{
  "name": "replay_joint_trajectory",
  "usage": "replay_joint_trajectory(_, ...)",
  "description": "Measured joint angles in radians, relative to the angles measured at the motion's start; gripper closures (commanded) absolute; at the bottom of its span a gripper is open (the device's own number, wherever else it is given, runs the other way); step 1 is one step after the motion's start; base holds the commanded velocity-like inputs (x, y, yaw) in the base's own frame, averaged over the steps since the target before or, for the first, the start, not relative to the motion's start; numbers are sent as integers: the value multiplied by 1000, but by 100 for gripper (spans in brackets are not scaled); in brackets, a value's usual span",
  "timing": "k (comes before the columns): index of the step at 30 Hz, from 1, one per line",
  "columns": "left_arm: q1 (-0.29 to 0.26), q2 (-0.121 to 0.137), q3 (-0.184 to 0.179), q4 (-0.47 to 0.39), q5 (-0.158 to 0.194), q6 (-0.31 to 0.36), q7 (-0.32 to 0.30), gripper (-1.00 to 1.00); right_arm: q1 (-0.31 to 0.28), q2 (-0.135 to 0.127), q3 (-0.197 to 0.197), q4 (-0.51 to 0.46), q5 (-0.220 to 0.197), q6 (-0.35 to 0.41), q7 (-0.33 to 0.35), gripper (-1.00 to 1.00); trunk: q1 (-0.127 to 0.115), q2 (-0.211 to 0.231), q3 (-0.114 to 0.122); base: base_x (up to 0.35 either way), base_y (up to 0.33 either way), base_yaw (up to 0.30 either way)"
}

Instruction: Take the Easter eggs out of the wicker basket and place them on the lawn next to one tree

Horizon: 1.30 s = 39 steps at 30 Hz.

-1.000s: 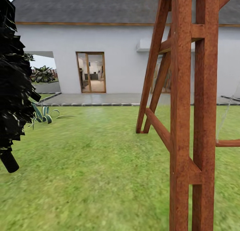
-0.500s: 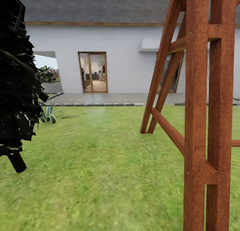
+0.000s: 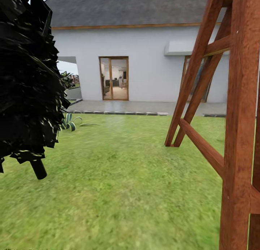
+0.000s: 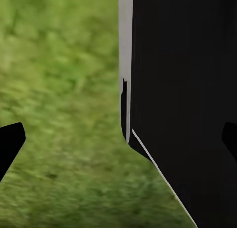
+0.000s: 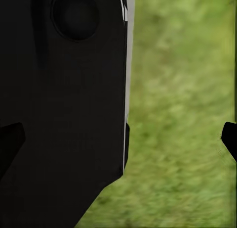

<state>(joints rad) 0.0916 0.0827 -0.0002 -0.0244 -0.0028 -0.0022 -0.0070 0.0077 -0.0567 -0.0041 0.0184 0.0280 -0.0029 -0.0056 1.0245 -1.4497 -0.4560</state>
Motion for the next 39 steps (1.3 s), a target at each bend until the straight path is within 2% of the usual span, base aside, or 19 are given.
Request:
replay_joint_trajectory(5, 0, 0, 0, 0, 0, 1, 0, -100, 0, 0, 0, 0, 1, 0, 0, -100, 0, 0, 0, 313, 0, 194)
replay_joint_trajectory(23, 0, 0, 0, -1, 0, 1, 0, -100, 0, -1, 4, 0, 6, 0, 0, -100, 0, 0, 0, 331, 0, 9)
replay_joint_trajectory(33, 0, 0, 0, -1, 0, 1, 0, -100, 0, 0, 3, 0, 2, -1, 0, -100, 0, 0, 0, 333, 0, 157)
replay_joint_trajectory(39, 0, 0, 0, -1, 0, 1, 0, -100, 0, -1, 5, 0, 8, -1, 0, -100, 0, 0, 0, 333, 0, 31)
